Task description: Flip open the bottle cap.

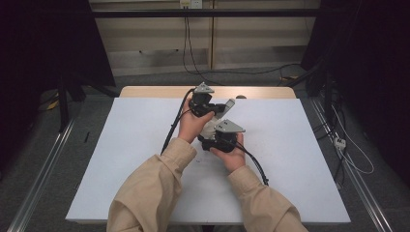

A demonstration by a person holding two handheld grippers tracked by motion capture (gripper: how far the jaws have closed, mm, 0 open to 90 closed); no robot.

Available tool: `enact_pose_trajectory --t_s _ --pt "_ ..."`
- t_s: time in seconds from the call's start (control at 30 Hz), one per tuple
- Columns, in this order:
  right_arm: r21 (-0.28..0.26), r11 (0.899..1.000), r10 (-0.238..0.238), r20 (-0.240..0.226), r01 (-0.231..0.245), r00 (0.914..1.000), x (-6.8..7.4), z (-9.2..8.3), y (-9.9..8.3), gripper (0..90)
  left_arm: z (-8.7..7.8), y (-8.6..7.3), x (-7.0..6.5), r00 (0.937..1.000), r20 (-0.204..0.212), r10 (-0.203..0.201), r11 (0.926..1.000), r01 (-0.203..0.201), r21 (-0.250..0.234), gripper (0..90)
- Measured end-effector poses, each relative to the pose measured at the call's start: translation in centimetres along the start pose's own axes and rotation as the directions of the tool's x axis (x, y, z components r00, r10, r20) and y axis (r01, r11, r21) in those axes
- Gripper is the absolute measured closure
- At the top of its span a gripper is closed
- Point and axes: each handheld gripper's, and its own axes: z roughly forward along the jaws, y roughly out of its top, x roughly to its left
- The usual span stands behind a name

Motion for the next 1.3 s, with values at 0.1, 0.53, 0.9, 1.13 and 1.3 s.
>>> enact_pose_trajectory --t_s 0.1,0.53,0.9,1.13,1.3 --pt "0.0 1.0 -0.002 0.0 0.002 1.0 0.01 0.0 0.0 18.6 0.07 -0.02 -0.01 1.0 0.0 -0.001 1.0 0.001 -0.001 90.0" --pt "0.001 1.0 -0.002 0.0 0.002 1.0 0.01 -0.01 0.0 18.6 0.3 -0.12 0.01 1.0 0.003 -0.001 1.0 0.001 0.004 90.0" --pt "0.001 1.0 0.004 -0.001 -0.004 1.0 -0.03 -0.02 -0.01 18.6 0.59 -0.16 -0.03 1.0 0.007 -0.003 1.0 0.003 0.003 90.0" --pt "0.002 1.0 0.002 0.0 -0.002 1.0 -0.03 -0.03 -0.01 18.6 0.64 -0.16 -0.06 0.9999 0.01 -0.002 1.0 0.002 0.005 90.0" --pt "0.001 1.0 0.004 -0.002 -0.004 1.0 -0.06 -0.04 -0.01 18.6 0.73 -0.08 -0.11 0.9999 0.01 0.007 0.9999 -0.007 0.012 90.0"
